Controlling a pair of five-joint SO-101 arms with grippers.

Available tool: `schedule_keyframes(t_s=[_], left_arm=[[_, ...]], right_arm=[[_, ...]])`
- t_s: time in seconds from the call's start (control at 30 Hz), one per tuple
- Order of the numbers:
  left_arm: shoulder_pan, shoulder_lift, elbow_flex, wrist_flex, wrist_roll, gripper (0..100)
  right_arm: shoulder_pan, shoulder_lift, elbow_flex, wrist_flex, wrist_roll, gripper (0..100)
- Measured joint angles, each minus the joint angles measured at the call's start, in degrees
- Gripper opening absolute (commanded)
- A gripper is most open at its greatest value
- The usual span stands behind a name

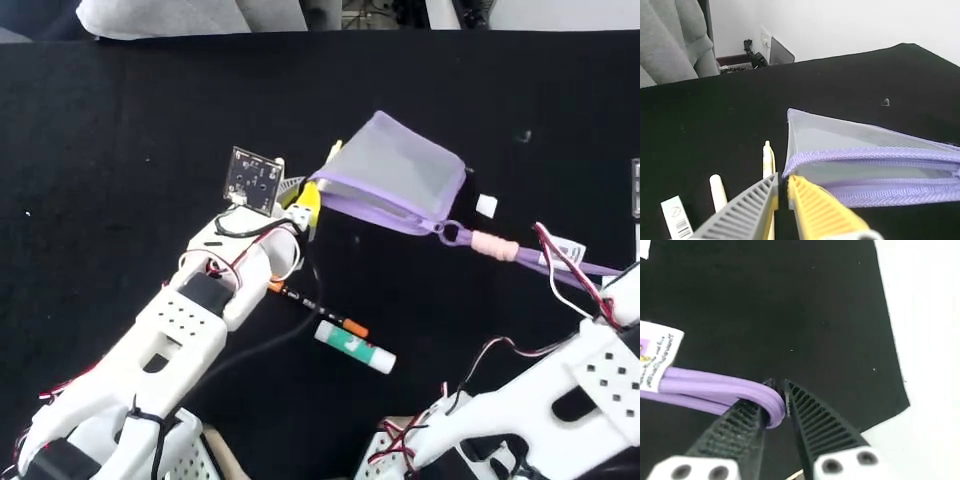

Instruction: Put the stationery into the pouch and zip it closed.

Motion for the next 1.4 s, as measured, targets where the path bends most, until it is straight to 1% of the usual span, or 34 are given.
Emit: schedule_keyframes(t_s=[0.1, 0.17, 0.3, 0.4, 0.6, 0.83, 0.97, 1.07, 1.17, 1.4], left_arm=[[0.00, 0.00, 0.00, 0.00, 0.00, 3], [0.00, 0.00, 0.00, 0.00, 0.00, 3], [-0.44, 0.00, 0.00, 0.00, 0.00, 3], [-0.53, 0.00, 0.00, 0.00, 0.00, 3], [-0.53, 0.00, 0.00, 0.00, 0.00, 3], [-0.53, 0.00, 0.00, 0.00, 0.00, 3], [-0.53, 0.00, 0.00, 0.00, 0.00, 3], [-0.53, 0.00, 0.00, 0.00, 0.00, 3], [-0.53, 0.00, 0.00, 0.00, 0.00, 3], [-0.70, 0.00, 0.00, 0.00, 0.00, 3]], right_arm=[[0.00, 0.00, 0.00, 0.00, 0.00, 2.6], [0.00, 0.00, 0.00, 0.62, 0.00, 7.0], [-3.78, 0.00, 0.00, 2.99, -0.79, 14.1], [-8.53, 0.00, -0.26, 4.84, -2.90, 16.8], [-21.01, 0.00, -4.75, 10.64, -7.12, 22.6], [-35.08, -0.88, -12.40, 19.16, -10.37, 23.0], [-42.37, -1.05, -14.86, 19.78, -13.36, 23.1], [-46.15, -1.05, -15.03, 19.78, -14.24, 24.5], [-48.18, -1.05, -16.00, 19.78, -14.42, 27.4], [-48.97, -1.05, -21.89, 19.87, -13.10, 27.6]])
